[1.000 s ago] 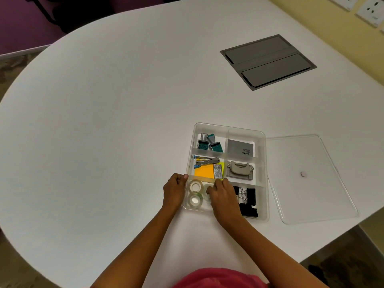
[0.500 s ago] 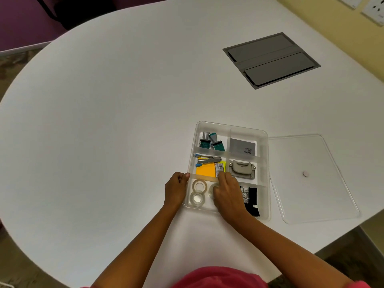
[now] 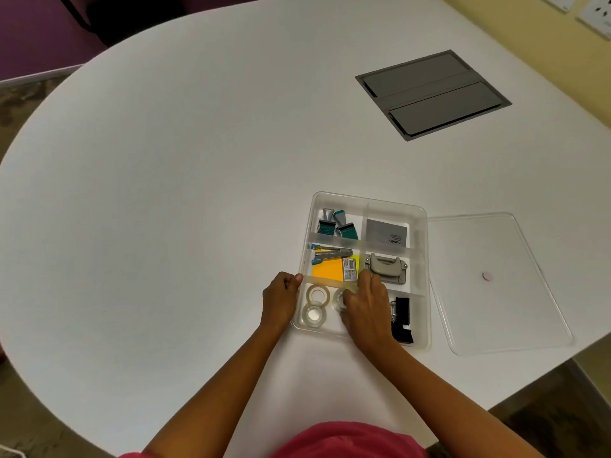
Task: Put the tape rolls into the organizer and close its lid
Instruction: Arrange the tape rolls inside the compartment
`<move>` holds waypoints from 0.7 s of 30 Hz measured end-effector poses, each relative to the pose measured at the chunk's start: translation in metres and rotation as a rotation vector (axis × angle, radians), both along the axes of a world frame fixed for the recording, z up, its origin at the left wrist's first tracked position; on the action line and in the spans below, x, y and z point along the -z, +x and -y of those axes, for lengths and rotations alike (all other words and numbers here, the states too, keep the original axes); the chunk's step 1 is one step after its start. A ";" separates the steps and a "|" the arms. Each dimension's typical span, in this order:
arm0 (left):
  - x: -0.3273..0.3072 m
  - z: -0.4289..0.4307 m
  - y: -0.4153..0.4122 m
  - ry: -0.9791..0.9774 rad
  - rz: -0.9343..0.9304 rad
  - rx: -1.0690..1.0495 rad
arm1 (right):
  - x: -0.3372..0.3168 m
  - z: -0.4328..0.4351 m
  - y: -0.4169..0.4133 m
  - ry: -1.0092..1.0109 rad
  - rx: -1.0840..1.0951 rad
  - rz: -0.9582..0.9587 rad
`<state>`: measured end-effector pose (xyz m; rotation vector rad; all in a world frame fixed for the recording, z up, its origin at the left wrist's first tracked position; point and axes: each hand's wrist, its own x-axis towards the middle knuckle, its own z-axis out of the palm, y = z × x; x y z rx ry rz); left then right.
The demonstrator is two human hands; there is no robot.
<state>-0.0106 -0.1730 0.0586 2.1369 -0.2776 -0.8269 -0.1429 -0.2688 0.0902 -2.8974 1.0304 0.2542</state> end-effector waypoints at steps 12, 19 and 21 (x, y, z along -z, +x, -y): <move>0.003 0.001 0.000 0.010 0.036 -0.001 | -0.010 -0.002 0.006 0.058 -0.466 0.189; 0.003 0.003 0.000 0.022 0.046 -0.004 | -0.004 0.002 0.018 0.084 -0.522 0.062; 0.003 0.002 -0.001 0.023 0.048 -0.006 | -0.003 0.003 0.019 0.089 -0.509 0.055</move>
